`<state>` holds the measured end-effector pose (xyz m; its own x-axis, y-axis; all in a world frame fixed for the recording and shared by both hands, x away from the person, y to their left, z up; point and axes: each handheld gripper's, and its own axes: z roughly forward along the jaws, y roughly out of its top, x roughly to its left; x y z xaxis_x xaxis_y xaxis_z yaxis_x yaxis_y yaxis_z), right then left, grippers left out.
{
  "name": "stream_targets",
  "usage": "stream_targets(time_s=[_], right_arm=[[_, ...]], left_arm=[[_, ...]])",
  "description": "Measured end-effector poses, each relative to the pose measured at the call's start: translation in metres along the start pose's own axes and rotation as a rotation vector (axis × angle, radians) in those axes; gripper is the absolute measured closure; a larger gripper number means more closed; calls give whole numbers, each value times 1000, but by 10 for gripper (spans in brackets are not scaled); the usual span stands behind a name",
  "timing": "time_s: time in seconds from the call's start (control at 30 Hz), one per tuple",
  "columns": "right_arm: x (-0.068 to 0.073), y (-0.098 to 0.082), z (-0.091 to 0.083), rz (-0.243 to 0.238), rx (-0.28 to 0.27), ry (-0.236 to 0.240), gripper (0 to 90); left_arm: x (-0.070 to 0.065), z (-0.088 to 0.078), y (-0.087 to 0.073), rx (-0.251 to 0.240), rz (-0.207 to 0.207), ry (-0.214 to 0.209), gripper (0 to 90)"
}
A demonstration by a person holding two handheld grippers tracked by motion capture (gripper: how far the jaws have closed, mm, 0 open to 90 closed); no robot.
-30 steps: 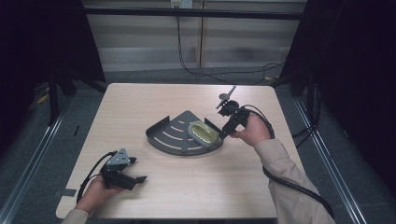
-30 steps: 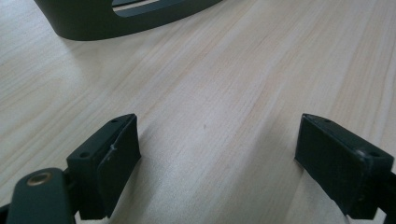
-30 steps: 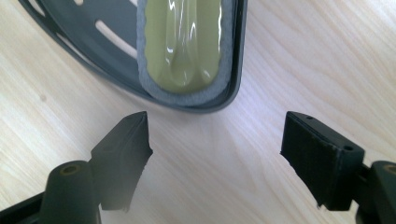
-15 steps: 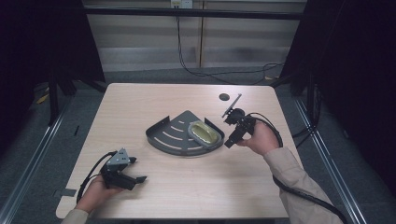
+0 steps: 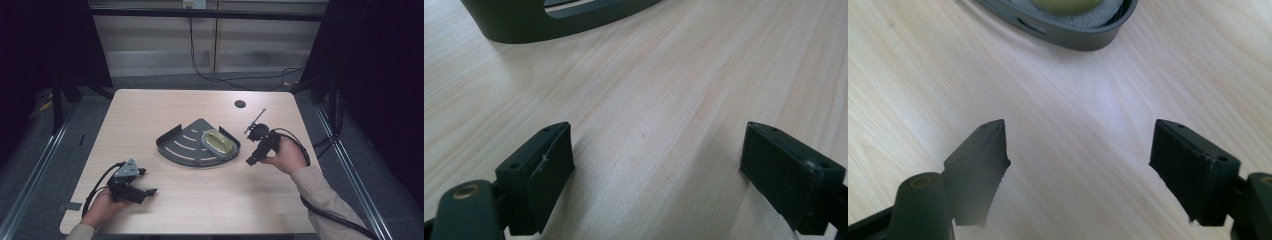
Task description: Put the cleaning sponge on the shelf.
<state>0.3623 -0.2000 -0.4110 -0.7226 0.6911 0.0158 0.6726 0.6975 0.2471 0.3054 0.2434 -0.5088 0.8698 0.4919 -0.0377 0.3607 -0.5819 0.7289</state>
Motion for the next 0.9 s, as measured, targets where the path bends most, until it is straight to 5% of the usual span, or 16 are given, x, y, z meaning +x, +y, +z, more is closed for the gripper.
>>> stream_targets(time_s=[0.9], right_arm=[[2,-59,23,8,-9,9,227]], left_arm=[[0,0,0,0,2,2,133]])
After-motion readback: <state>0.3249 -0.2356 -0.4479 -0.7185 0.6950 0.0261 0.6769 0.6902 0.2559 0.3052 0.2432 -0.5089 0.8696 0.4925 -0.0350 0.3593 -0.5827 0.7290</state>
